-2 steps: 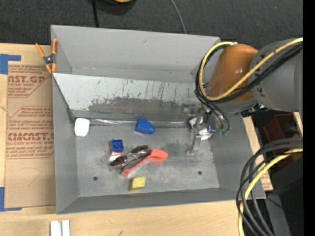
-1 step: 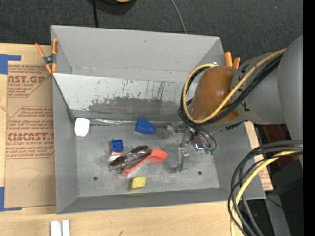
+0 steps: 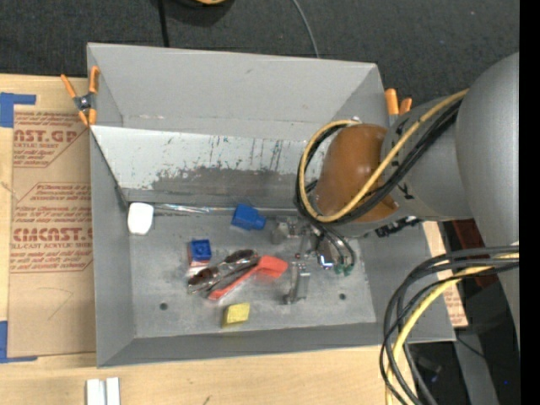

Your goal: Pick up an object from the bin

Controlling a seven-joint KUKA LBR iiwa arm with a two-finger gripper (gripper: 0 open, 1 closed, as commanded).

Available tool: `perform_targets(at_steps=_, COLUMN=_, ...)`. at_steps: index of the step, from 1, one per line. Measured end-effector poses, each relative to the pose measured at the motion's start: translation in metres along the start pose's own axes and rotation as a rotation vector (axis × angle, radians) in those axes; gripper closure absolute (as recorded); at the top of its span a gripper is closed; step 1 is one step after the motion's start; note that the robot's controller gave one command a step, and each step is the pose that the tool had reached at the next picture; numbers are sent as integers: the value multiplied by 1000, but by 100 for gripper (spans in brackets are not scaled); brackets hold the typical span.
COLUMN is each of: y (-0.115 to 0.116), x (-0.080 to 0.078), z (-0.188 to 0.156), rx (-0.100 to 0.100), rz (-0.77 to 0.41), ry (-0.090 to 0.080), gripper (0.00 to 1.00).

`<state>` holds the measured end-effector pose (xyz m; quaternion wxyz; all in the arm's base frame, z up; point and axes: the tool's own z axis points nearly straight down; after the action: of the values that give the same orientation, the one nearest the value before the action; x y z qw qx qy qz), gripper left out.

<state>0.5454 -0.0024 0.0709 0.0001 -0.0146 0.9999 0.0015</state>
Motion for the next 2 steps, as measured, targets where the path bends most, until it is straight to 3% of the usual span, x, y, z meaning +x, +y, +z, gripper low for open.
perform_targets(at_steps=1, y=20, x=-7, z=-1, rx=3, rz=117, ry=-5, gripper=0)
perform_targets(at_steps=2, y=49, x=-7, z=0, rx=2, rz=-48, ry=-4, gripper=0)
